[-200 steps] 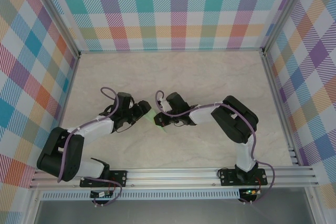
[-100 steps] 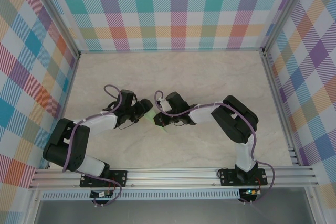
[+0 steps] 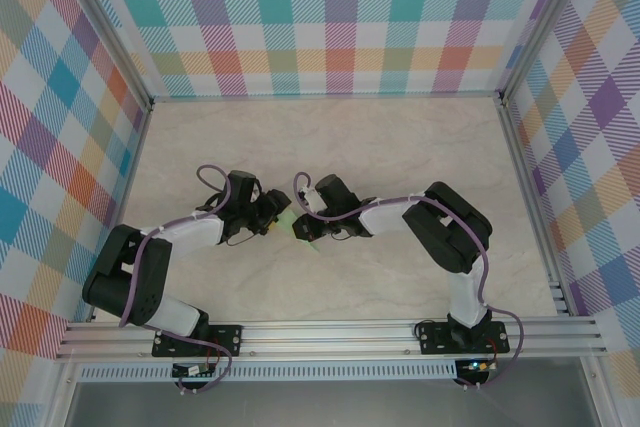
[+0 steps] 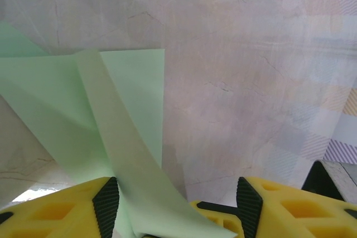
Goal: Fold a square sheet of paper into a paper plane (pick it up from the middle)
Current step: Fold the wing for the fifth time at the center of the table.
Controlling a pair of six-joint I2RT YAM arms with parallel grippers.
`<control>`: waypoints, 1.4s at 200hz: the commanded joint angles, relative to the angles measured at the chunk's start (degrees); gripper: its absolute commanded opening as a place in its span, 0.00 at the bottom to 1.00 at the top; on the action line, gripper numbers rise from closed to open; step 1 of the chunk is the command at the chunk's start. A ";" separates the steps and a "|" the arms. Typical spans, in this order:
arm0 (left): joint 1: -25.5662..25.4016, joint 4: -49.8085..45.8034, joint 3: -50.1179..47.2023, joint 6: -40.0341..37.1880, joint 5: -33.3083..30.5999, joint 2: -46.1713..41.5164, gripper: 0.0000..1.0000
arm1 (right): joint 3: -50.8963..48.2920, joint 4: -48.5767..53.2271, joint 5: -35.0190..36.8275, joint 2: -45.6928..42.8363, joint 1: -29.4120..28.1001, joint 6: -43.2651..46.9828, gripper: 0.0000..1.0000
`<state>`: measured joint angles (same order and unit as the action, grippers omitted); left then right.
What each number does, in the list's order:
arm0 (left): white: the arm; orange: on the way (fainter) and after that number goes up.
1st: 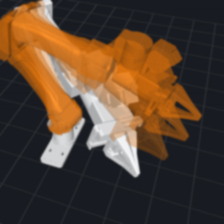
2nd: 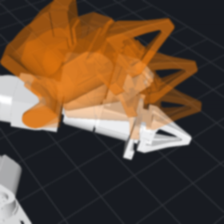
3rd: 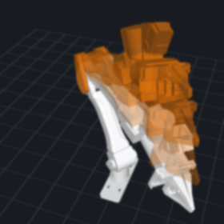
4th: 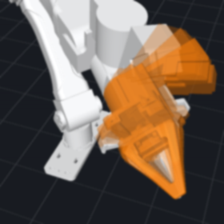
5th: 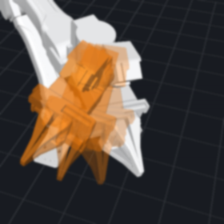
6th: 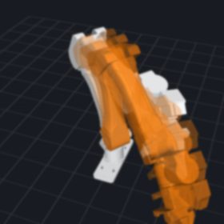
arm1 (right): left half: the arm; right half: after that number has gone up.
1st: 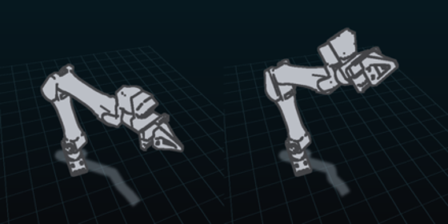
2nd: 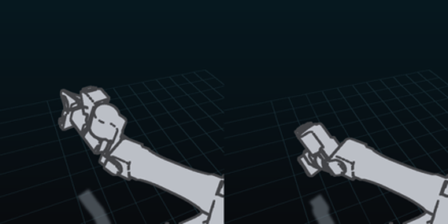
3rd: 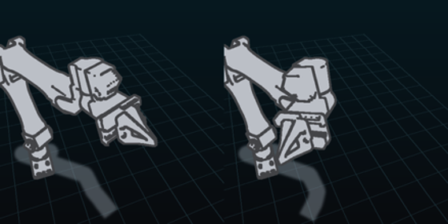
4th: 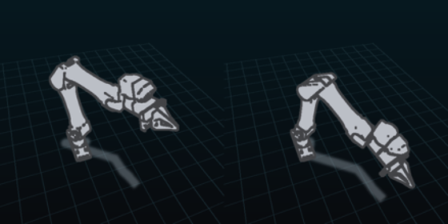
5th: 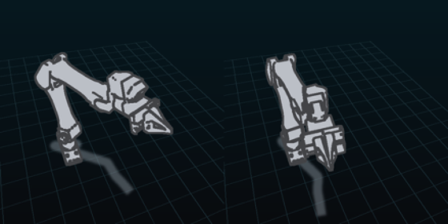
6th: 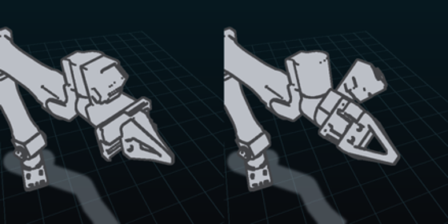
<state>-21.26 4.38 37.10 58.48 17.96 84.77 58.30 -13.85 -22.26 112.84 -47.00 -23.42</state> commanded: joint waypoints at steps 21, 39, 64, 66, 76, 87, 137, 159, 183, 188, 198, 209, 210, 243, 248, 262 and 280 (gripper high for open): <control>-0.28 -2.71 2.78 3.45 0.29 1.95 0.59 | 1.57 0.88 -1.73 0.52 -0.46 1.20 0.14; -0.28 -4.22 3.45 4.41 0.37 2.24 0.59 | 1.38 1.08 -1.38 0.69 -0.46 1.44 0.14; -0.28 -6.60 4.41 5.63 0.53 1.85 0.60 | 1.11 1.37 -0.99 0.42 -0.46 1.97 0.14; -0.32 -6.85 4.52 5.62 0.44 1.75 0.60 | 1.11 1.43 -0.91 0.38 -0.44 2.04 0.14; -0.20 -8.64 5.17 5.66 -0.20 1.20 0.60 | 1.19 1.67 -0.85 0.31 -0.46 2.39 0.14; 0.13 -11.34 6.35 5.26 -1.17 0.66 0.60 | 1.37 2.13 -0.77 0.28 -0.46 2.86 0.14; 1.46 -19.11 11.27 4.47 -1.32 1.13 0.59 | 1.11 2.60 0.33 0.10 -0.46 3.84 0.14; 1.57 -22.81 12.80 4.91 -1.21 2.48 0.53 | 1.02 2.55 0.55 -0.07 -0.49 4.08 0.14; 1.83 -27.07 14.68 5.08 -3.11 2.78 0.48 | 0.93 2.56 0.80 -0.16 -0.46 4.34 0.13; 1.83 -27.96 15.06 5.27 -3.70 2.77 0.46 | 0.89 2.51 0.82 -0.16 -0.46 4.36 0.13; 1.83 -29.21 15.45 5.65 -4.52 2.68 0.44 | 0.85 2.47 0.82 -0.16 -0.43 4.40 0.13; 1.83 -30.03 15.98 6.08 -5.27 2.83 0.42 | 0.85 2.40 0.82 -0.16 -0.46 4.43 0.13; 1.83 -30.12 15.98 6.10 -5.28 2.84 0.42 | 0.85 2.37 0.82 -0.16 -0.46 4.43 0.13; 1.88 -32.39 18.01 6.69 -6.18 4.37 0.36 | 0.80 1.96 0.64 -0.16 -0.47 4.54 0.13; 1.84 -32.59 18.32 6.86 -6.22 4.62 0.35 | 0.85 2.01 0.56 -0.16 -0.46 4.52 0.13; 1.85 -33.29 19.22 6.99 -6.35 5.34 0.32 | 0.89 1.88 0.55 -0.16 -0.50 4.77 0.14; 1.84 -33.73 19.89 7.40 -6.42 6.05 0.31 | 0.98 1.76 0.48 -0.32 -0.46 5.01 0.14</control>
<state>-20.05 -26.04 55.00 64.95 12.62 89.58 58.52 -12.32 -21.71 112.84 -47.11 -20.05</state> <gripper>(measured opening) 0.320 0.136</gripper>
